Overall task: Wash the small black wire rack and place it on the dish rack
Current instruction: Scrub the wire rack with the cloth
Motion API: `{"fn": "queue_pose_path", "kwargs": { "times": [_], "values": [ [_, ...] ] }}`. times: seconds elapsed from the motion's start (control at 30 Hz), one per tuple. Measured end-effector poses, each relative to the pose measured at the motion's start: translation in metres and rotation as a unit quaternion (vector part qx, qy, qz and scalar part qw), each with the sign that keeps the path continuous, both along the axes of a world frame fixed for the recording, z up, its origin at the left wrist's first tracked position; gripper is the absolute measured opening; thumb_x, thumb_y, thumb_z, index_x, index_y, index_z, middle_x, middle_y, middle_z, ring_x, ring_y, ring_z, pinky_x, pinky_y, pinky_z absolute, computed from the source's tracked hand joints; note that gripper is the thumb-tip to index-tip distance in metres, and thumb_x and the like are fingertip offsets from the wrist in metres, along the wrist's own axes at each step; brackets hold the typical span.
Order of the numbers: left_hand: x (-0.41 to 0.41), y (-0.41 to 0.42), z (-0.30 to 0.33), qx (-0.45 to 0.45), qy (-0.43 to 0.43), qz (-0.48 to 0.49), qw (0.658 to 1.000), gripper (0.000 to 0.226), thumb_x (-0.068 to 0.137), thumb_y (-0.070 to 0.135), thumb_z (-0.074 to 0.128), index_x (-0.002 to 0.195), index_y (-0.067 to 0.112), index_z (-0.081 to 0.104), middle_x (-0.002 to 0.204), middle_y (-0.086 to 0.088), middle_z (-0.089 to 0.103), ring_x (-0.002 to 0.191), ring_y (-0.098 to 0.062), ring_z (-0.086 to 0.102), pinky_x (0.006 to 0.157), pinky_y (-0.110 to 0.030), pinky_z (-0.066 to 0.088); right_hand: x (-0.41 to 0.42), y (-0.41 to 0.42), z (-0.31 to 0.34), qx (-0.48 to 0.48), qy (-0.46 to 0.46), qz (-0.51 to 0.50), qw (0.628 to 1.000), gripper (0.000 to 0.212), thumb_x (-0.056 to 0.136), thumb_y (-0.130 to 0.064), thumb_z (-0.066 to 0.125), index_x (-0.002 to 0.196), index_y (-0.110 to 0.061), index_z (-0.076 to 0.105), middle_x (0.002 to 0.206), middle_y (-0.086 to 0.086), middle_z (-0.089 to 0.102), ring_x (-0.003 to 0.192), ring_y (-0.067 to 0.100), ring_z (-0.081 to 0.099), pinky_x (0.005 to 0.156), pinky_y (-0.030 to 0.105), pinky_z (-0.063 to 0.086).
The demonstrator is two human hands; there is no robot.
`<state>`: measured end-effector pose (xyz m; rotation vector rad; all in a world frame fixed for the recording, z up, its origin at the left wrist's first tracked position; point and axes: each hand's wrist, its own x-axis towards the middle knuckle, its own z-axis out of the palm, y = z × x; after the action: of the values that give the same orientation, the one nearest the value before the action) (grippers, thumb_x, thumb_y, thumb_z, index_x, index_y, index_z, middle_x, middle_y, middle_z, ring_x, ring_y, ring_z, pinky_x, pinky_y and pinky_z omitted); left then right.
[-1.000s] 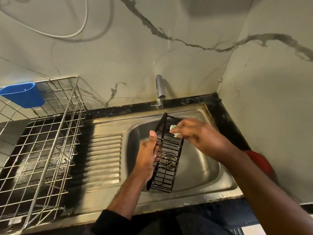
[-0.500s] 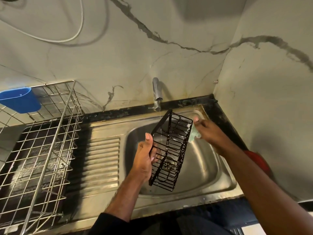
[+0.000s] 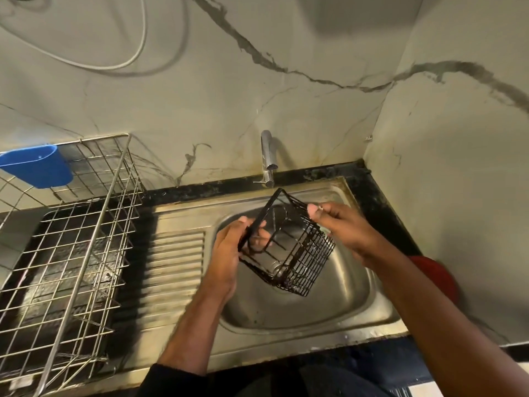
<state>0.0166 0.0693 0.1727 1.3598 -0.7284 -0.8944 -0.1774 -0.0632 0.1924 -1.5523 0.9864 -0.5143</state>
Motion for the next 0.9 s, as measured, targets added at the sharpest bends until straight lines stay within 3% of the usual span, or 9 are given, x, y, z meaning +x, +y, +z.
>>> {"fn": "queue_pose_path", "kwargs": {
  "times": [0.13, 0.23, 0.3, 0.37, 0.5, 0.6, 0.67, 0.8, 0.9],
  "values": [
    [-0.009, -0.014, 0.012, 0.104, -0.03, -0.02, 0.994, 0.048, 0.103, 0.05, 0.047, 0.106, 0.008, 0.071, 0.078, -0.008, 0.073, 0.067, -0.019, 0.064, 0.061, -0.028, 0.047, 0.008, 0.007, 0.0, -0.218, 0.109, 0.086, 0.966, 0.031, 0.094, -0.049, 0.061, 0.092, -0.019, 0.065, 0.099, -0.002, 0.055, 0.095, 0.015, 0.056, 0.079, 0.031, 0.047],
    [-0.018, -0.024, 0.007, 0.11, -0.014, 0.074, 0.991, 0.043, 0.098, 0.05, 0.06, 0.094, 0.008, 0.073, 0.076, -0.005, 0.073, 0.071, -0.016, 0.067, 0.067, -0.031, 0.052, 0.016, 0.017, -0.003, -0.292, 0.109, 0.174, 0.934, 0.037, 0.09, -0.056, 0.06, 0.093, -0.019, 0.064, 0.098, -0.007, 0.047, 0.093, 0.003, 0.049, 0.075, 0.017, 0.04],
    [-0.018, -0.026, -0.001, 0.082, 0.01, 0.134, 0.988, 0.037, 0.096, 0.037, 0.068, 0.081, 0.004, 0.068, 0.072, -0.015, 0.068, 0.07, -0.019, 0.063, 0.071, -0.039, 0.054, 0.016, 0.02, -0.002, -0.29, 0.096, 0.203, 0.93, 0.039, 0.09, -0.057, 0.058, 0.097, -0.02, 0.067, 0.099, -0.009, 0.047, 0.093, -0.001, 0.049, 0.074, 0.009, 0.037],
    [-0.016, -0.023, -0.003, 0.046, 0.017, 0.172, 0.984, 0.032, 0.096, 0.022, 0.069, 0.069, 0.01, 0.058, 0.059, -0.008, 0.05, 0.056, -0.017, 0.046, 0.058, -0.031, 0.047, 0.013, 0.018, 0.001, -0.264, 0.072, 0.201, 0.941, 0.034, 0.096, -0.051, 0.054, 0.113, -0.024, 0.068, 0.108, -0.01, 0.051, 0.101, -0.002, 0.052, 0.081, 0.01, 0.042],
    [-0.014, -0.017, -0.011, 0.043, 0.06, 0.195, 0.978, 0.028, 0.094, 0.019, 0.07, 0.097, -0.009, 0.065, 0.067, -0.01, 0.05, 0.057, -0.018, 0.046, 0.055, -0.027, 0.048, 0.008, 0.009, 0.007, -0.257, 0.047, 0.09, 0.961, 0.032, 0.104, -0.028, 0.05, 0.134, -0.03, 0.059, 0.127, -0.013, 0.059, 0.118, 0.002, 0.056, 0.101, 0.033, 0.052],
    [-0.017, -0.014, -0.011, 0.047, 0.052, 0.201, 0.977, 0.037, 0.095, 0.019, 0.069, 0.104, -0.016, 0.062, 0.061, -0.001, 0.049, 0.05, -0.007, 0.044, 0.047, -0.019, 0.044, 0.007, 0.008, 0.013, -0.269, 0.055, 0.031, 0.961, 0.031, 0.098, -0.018, 0.062, 0.127, -0.029, 0.064, 0.115, -0.02, 0.062, 0.106, -0.006, 0.06, 0.094, 0.03, 0.057],
    [-0.018, -0.015, -0.01, 0.034, 0.044, 0.195, 0.979, 0.038, 0.096, 0.02, 0.067, 0.104, -0.017, 0.061, 0.059, -0.001, 0.047, 0.049, -0.009, 0.041, 0.048, -0.022, 0.042, 0.009, 0.018, 0.018, -0.279, 0.05, 0.07, 0.957, 0.028, 0.095, -0.019, 0.066, 0.117, -0.036, 0.067, 0.108, -0.025, 0.064, 0.099, -0.006, 0.064, 0.084, 0.024, 0.058],
    [-0.019, -0.016, -0.005, 0.01, 0.06, 0.182, 0.981, 0.038, 0.096, 0.024, 0.068, 0.1, -0.014, 0.065, 0.082, -0.018, 0.064, 0.073, -0.025, 0.056, 0.071, -0.039, 0.051, 0.019, 0.046, 0.024, -0.353, 0.014, 0.238, 0.905, 0.038, 0.091, 0.001, 0.065, 0.117, -0.026, 0.072, 0.121, -0.011, 0.066, 0.115, 0.003, 0.06, 0.097, 0.016, 0.048],
    [-0.021, -0.014, -0.005, 0.009, 0.055, 0.191, 0.98, 0.034, 0.096, 0.022, 0.068, 0.09, -0.011, 0.065, 0.073, -0.016, 0.059, 0.061, -0.02, 0.052, 0.059, -0.031, 0.048, 0.01, 0.025, 0.015, -0.403, 0.063, 0.195, 0.892, 0.042, 0.092, 0.006, 0.059, 0.117, -0.025, 0.071, 0.123, -0.01, 0.063, 0.114, 0.005, 0.058, 0.099, 0.019, 0.049]
  ]
}}
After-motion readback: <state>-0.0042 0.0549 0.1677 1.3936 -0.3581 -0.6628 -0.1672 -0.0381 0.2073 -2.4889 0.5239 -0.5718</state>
